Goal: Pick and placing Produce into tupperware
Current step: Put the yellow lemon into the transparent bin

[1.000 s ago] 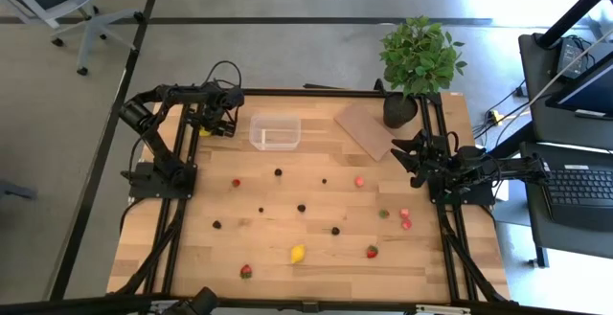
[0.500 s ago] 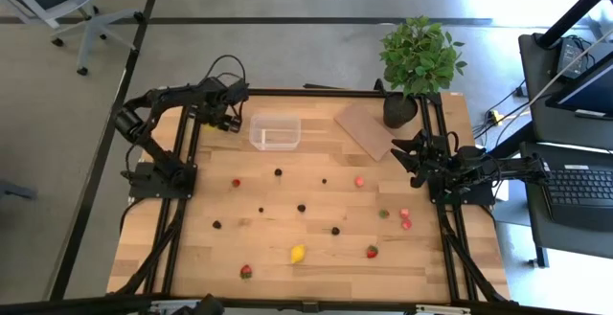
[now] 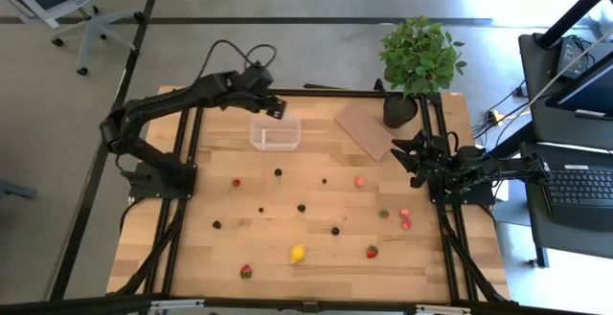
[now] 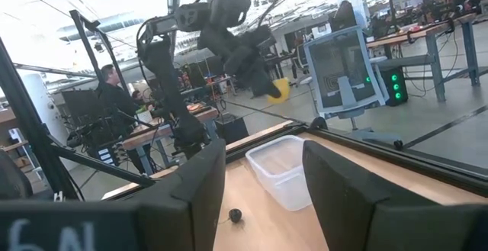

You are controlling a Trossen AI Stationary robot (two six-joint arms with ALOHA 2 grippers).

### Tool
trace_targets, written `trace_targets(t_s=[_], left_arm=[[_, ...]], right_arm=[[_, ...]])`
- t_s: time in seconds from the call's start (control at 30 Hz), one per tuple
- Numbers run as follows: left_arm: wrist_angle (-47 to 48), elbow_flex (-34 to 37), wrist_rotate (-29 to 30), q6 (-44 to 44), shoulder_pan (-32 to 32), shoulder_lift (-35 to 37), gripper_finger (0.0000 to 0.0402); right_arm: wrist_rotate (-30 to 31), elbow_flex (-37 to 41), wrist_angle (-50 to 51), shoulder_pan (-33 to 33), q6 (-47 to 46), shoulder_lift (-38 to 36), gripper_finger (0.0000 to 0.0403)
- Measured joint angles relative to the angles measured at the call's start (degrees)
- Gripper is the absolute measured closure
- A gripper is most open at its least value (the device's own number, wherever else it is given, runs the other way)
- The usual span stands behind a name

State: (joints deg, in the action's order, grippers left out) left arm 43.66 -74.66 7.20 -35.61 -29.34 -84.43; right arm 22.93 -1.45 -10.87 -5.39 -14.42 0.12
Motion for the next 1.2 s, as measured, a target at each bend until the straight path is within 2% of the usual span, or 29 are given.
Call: trace_targets(t_s=[0.17,0.33,0.73,1.2], left_arm=[[1.5,-5.6,0.8,-2.3,3.0,-8.4,0.0199],[4.8,-6.9,-0.7,-4.4,3.6,-14.1,0.0199],[10.0,-6.9,-1.4,-12.3,4.5,-21.4,0.0194],[9.5,-6.9,-1.5,-18.3,4.1,-27.7,0.0197]], right_arm=[[0.0,0.0,0.0,0.0,-1.8,0.0,0.0224],[0.0,0.0,0.0,0.0,-3.4,0.0,0.0224],[0.0,0.0,0.0,0.0,-3.4,0.0,0.0224],[0.0,0.0,0.0,0.0,-3.1,0.0,0.0224]])
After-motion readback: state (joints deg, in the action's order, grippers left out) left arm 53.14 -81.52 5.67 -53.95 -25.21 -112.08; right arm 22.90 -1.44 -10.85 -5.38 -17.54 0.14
